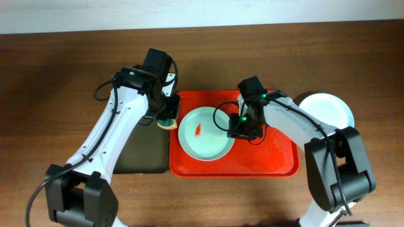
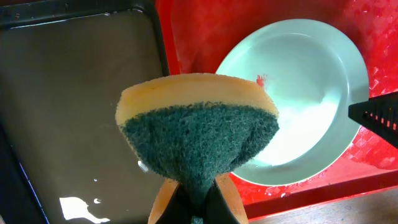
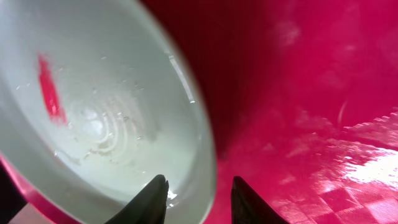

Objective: Clean dirty plates on tray and stack at the side
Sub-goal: 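Lift the sponge with the left gripper and carry it over the pale green plate, then scrub the pale green plate with the sponge while the right gripper holds its rim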

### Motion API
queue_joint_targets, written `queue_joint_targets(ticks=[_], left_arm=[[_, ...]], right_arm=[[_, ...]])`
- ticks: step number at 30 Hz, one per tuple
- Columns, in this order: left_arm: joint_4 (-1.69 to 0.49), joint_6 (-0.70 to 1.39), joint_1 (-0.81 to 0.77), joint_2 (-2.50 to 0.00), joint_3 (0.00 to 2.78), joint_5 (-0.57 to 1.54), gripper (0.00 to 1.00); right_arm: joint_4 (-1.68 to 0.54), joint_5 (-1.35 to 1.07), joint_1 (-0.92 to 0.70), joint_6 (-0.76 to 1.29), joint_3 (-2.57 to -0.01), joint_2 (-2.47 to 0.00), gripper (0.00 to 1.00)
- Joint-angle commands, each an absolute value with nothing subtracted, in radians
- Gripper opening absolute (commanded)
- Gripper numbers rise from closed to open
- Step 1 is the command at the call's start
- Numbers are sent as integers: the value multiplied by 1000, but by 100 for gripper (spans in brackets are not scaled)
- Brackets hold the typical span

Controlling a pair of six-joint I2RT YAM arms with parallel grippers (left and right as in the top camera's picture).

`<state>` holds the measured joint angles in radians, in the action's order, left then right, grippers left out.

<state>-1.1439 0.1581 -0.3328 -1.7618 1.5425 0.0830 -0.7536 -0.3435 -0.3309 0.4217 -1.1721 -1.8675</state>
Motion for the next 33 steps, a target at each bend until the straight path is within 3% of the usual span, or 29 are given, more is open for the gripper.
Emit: queue_joint_targets(ticks=[1, 3, 6, 9, 10, 11, 12, 14, 15, 19, 21, 23, 26, 33], left_arm=[[-1143, 167, -334, -1769, 1539, 103, 0], [-1135, 167, -334, -1769, 1538, 120, 0], [-1128, 167, -336, -1794, 1538, 128, 0], [-1109, 167, -364, -1860, 1538, 152, 0], [-1097, 167, -377, -1882, 1539, 160, 0], [-1078, 167, -396, -1901, 1538, 174, 0], [-1068, 167, -405, -1906, 1538, 173, 0], [-1039, 167, -420, -1908, 1538, 169, 0], [-1029, 168, -424, -1913, 1538, 169, 0], [-1029, 175, -434, -1961, 1538, 169, 0], [-1021, 174, -441, -1994, 1539, 169, 0], [-1013, 175, -443, -1998, 1539, 170, 0], [-1013, 175, -445, -2004, 1538, 169, 0], [-986, 175, -456, -2075, 1538, 158, 0]], right_arm=[[-744, -294, -336, 454, -1160, -1871, 35], [-736, -294, -336, 454, -1160, -1871, 28], [-754, -306, -336, 454, -1160, -1871, 4], [-751, -310, -336, 454, -1160, -1871, 6], [-751, -310, -336, 454, -1160, -1871, 24], [-750, -308, -336, 454, -1160, -1871, 32], [-748, -307, -336, 454, -1160, -1871, 30], [-744, -306, -336, 454, -1159, -1871, 14], [-746, -307, -337, 454, -1159, -1871, 12], [-743, -306, -355, 454, -1159, -1871, 12], [-733, -306, -366, 454, -1159, -1871, 21], [-728, -306, -367, 454, -1159, -1871, 24], [-728, -306, -367, 454, -1159, -1871, 4], [-728, -306, -367, 454, -1159, -1871, 4]])
